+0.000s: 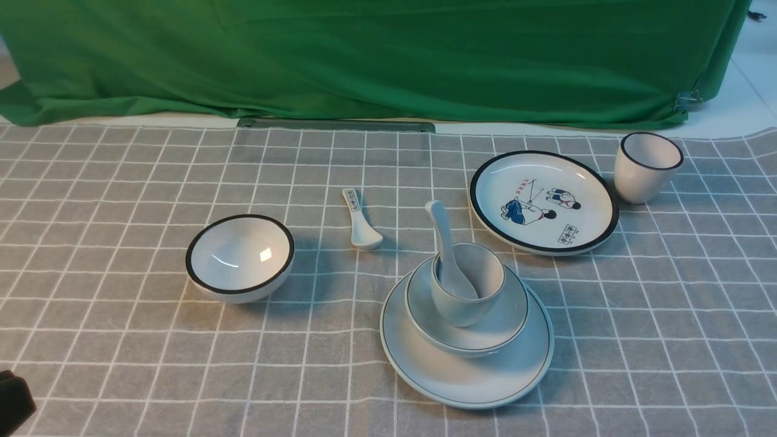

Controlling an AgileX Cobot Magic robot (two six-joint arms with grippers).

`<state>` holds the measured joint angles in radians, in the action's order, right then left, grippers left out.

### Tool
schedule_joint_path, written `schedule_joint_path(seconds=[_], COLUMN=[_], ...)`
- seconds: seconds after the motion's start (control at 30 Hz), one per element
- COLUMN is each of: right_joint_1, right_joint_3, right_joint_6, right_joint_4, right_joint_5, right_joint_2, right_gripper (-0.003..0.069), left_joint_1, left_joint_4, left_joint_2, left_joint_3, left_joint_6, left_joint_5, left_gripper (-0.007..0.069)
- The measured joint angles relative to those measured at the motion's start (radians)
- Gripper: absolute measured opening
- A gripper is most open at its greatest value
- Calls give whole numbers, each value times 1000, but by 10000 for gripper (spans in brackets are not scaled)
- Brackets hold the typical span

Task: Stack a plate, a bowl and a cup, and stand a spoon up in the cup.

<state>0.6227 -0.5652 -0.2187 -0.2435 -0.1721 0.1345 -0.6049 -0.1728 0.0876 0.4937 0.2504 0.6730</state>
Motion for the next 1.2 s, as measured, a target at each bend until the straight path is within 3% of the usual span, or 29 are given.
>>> schedule_joint_path(seconds=[0.4,0.57,0.77,0.83,0.87,0.97,1.2], right_joint_1=[0,0,0,0,0,0,0], right_joint_3=[0,0,0,0,0,0,0], right_joint_6=[0,0,0,0,0,0,0], right_joint_4=[0,0,0,0,0,0,0], right_joint_5=[0,0,0,0,0,0,-1], right_joint_2=[0,0,0,0,0,0,0], right_gripper=[120,131,143,148,148,160,178], left_joint_1=[1,50,237,356,356,512,610], left_joint_4=[-5,88,257,346,352,397,400], left_joint_2=[0,0,1,-6,-6,-31,-85], left_joint_3=[0,-2,-76,-149,-149,-266,-418], left_joint_6=[-21,-135,-415,-496,-496,-521,-528], left_joint_5=[-1,-27,-214,-309,-309,-390,-404], left_gripper=[10,10,10,10,10,10,10])
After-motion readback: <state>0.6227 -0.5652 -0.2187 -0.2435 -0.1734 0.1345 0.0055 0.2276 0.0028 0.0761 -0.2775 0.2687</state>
